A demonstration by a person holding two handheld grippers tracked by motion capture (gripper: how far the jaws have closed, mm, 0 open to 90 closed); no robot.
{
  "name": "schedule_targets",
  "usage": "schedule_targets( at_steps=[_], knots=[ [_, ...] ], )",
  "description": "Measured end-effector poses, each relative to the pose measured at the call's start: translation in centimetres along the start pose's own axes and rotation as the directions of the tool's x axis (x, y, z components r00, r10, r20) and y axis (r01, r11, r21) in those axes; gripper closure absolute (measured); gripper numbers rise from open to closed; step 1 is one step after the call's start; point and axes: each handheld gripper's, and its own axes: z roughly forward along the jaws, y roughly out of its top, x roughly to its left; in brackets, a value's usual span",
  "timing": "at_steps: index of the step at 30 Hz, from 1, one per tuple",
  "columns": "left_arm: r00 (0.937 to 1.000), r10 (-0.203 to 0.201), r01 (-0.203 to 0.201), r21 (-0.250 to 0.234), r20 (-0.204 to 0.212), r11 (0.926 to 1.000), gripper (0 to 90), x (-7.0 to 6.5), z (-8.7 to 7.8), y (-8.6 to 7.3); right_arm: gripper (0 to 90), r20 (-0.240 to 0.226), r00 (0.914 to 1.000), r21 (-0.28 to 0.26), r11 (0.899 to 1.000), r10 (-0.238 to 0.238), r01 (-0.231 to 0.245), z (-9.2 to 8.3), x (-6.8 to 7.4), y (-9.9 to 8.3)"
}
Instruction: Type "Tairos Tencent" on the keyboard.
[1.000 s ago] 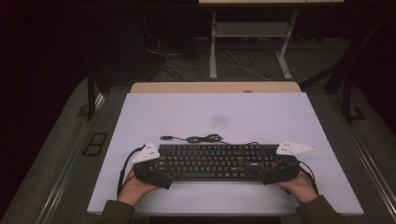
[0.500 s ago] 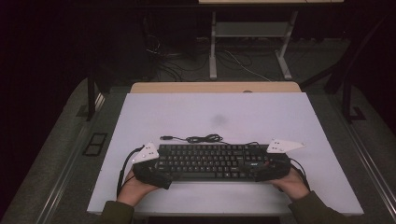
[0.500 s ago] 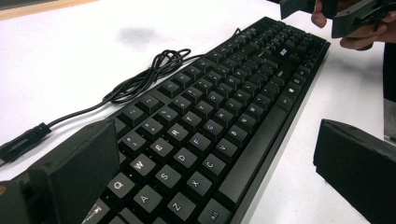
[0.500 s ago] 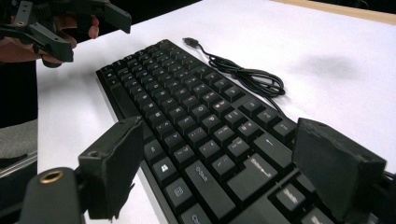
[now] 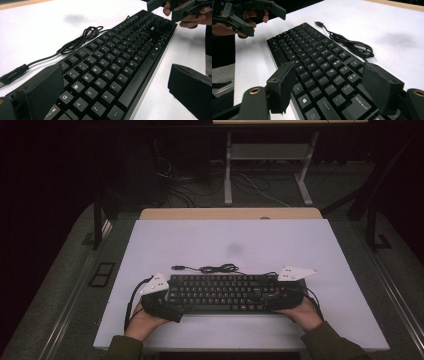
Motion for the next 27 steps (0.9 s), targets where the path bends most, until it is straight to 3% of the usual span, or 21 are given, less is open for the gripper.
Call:
schedule_targets(
  at_steps=[27],
  knots=[
    [0.9999,0.002,-0.002,0.007,0.016,1.0,0.0,0.0,0.4,-0.1,66.7,-0.053,0.9975,0.068,0.996,-0.047,0.051,2.7,0.8,1.3]
  ],
)
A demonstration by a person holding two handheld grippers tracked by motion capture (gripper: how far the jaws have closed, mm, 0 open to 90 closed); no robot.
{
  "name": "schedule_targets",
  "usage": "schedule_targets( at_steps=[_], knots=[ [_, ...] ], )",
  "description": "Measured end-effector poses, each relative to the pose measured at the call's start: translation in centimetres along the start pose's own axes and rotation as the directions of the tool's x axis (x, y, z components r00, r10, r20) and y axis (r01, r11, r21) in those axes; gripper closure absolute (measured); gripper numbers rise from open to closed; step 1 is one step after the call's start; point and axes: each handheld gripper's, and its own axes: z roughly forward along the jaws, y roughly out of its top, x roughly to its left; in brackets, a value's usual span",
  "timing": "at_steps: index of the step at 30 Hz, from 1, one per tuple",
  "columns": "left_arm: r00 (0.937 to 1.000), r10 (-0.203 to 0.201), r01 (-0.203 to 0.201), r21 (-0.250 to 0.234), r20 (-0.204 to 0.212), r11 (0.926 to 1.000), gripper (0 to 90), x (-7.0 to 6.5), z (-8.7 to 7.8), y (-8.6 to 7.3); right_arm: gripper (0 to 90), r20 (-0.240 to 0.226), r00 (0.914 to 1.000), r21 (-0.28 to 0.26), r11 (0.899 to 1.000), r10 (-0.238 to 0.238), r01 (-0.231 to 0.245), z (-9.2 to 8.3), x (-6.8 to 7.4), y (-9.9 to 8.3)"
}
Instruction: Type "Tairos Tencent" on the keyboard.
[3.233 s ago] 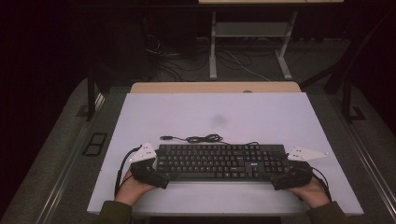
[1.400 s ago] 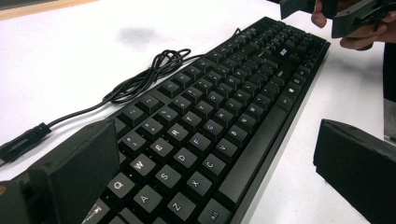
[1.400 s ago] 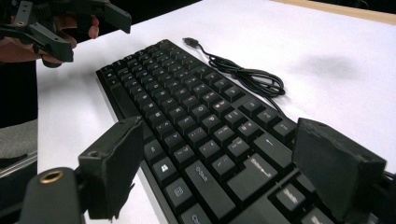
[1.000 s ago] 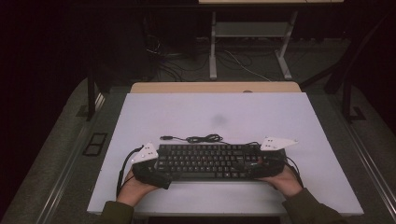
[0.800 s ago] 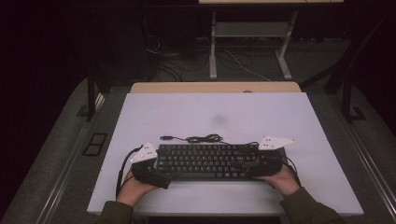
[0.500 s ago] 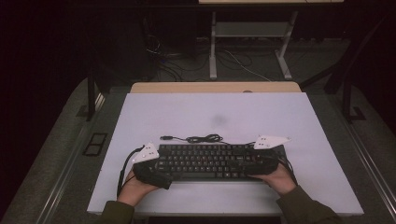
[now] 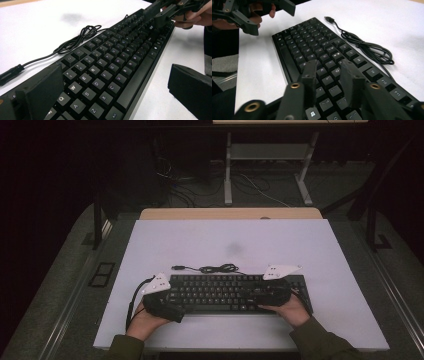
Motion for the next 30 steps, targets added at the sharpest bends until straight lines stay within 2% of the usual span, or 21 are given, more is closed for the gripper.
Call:
schedule_targets(
  at_steps=[5,12,30],
  knots=[
    [1.0,0.001,-0.001,-0.002,0.004,1.0,0.0,-0.02,0.09,0.02,75.7,-0.008,0.9999,0.019,1.0,-0.008,0.008,0.32,0.2,-0.14],
    [1.0,0.003,-0.003,0.001,0.005,1.0,0.0,-0.07,0.1,0.02,89.1,-0.034,0.9992,0.078,0.997,-0.023,0.025,0.78,0.35,-0.41],
    [1.0,0.006,-0.006,0.005,0.006,1.0,0.0,-0.04,-0.07,-0.03,89.5,-0.017,0.9997,0.164,0.986,-0.02,0.022,0.67,-0.36,-1.02]
  ],
)
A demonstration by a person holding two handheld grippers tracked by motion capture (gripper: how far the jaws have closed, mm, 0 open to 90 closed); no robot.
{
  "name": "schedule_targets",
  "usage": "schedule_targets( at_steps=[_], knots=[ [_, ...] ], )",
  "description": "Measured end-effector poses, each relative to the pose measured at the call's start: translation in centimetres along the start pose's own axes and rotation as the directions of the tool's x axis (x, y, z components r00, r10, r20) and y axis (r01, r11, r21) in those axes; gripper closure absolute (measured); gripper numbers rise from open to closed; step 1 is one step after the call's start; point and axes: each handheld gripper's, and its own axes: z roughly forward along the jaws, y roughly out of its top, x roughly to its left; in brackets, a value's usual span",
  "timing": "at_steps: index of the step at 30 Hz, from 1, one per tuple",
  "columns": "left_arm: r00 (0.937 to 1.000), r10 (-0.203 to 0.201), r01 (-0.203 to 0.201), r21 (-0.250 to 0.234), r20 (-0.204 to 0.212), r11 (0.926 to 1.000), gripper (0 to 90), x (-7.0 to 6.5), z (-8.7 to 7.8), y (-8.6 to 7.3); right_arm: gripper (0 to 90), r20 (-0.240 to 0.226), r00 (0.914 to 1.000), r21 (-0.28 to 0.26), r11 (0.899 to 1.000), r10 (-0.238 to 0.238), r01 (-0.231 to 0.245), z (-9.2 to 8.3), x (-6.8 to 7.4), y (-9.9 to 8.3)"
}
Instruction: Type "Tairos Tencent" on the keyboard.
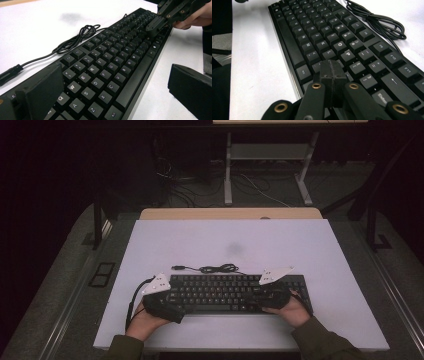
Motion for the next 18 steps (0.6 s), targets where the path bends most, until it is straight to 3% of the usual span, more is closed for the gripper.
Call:
schedule_targets(
  at_steps=[18],
  knots=[
    [1.0,0.006,-0.006,0.006,0.0,1.0,0.0,0.01,0.02,-0.02,89.5,0.015,0.9999,0.047,0.999,-0.004,0.003,0.01,-0.48,-0.67]
  ],
)
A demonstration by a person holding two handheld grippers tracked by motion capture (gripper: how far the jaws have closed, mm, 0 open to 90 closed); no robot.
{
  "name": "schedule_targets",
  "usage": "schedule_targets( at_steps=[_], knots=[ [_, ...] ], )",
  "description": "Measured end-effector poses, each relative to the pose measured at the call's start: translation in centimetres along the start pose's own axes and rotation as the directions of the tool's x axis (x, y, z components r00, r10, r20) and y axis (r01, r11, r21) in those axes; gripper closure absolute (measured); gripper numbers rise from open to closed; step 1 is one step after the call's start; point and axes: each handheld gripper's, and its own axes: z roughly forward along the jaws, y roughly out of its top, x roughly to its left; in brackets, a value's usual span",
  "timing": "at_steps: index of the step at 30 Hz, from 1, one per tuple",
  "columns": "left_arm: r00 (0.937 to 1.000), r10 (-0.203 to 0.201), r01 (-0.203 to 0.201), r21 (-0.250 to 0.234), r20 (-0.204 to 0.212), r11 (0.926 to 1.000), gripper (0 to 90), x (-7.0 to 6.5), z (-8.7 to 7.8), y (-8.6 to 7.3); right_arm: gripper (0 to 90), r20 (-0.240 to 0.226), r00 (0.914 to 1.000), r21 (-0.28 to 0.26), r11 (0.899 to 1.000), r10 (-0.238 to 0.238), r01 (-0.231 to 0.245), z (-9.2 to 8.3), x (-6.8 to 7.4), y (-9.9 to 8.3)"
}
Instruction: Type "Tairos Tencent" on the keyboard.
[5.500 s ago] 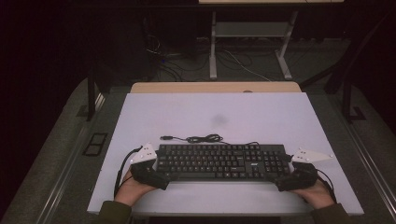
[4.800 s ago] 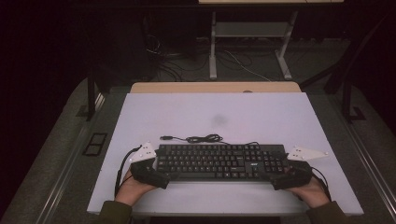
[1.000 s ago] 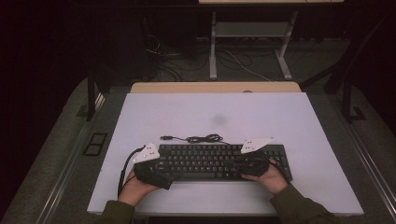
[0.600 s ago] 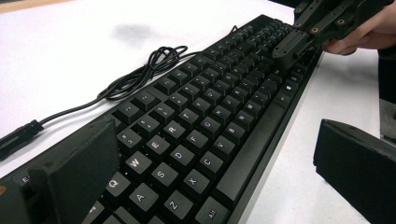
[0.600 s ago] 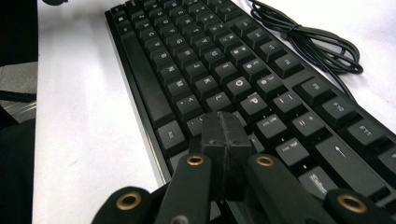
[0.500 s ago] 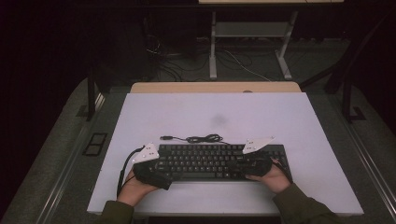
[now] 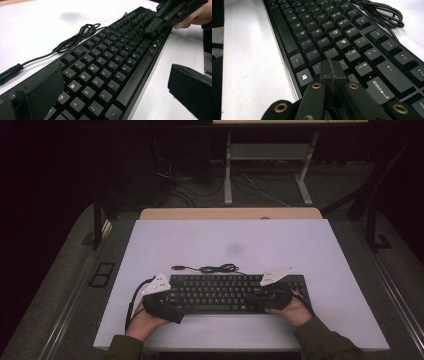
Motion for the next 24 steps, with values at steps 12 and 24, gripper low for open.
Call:
schedule_targets(
  at_steps=[12,24],
  knots=[
    [1.0,0.003,-0.003,0.007,-0.003,1.0,0.0,0.0,0.01,-0.03,89.5,0.002,1.0,0.015,1.0,-0.004,0.004,0.12,-0.01,-0.18],
    [0.9998,0.009,-0.009,0.016,-0.015,0.9998,0.0,-0.06,0.23,0.1,89.5,0.004,1.0,0.017,1.0,-0.007,0.007,0.12,0.01,-0.17]
  ],
)
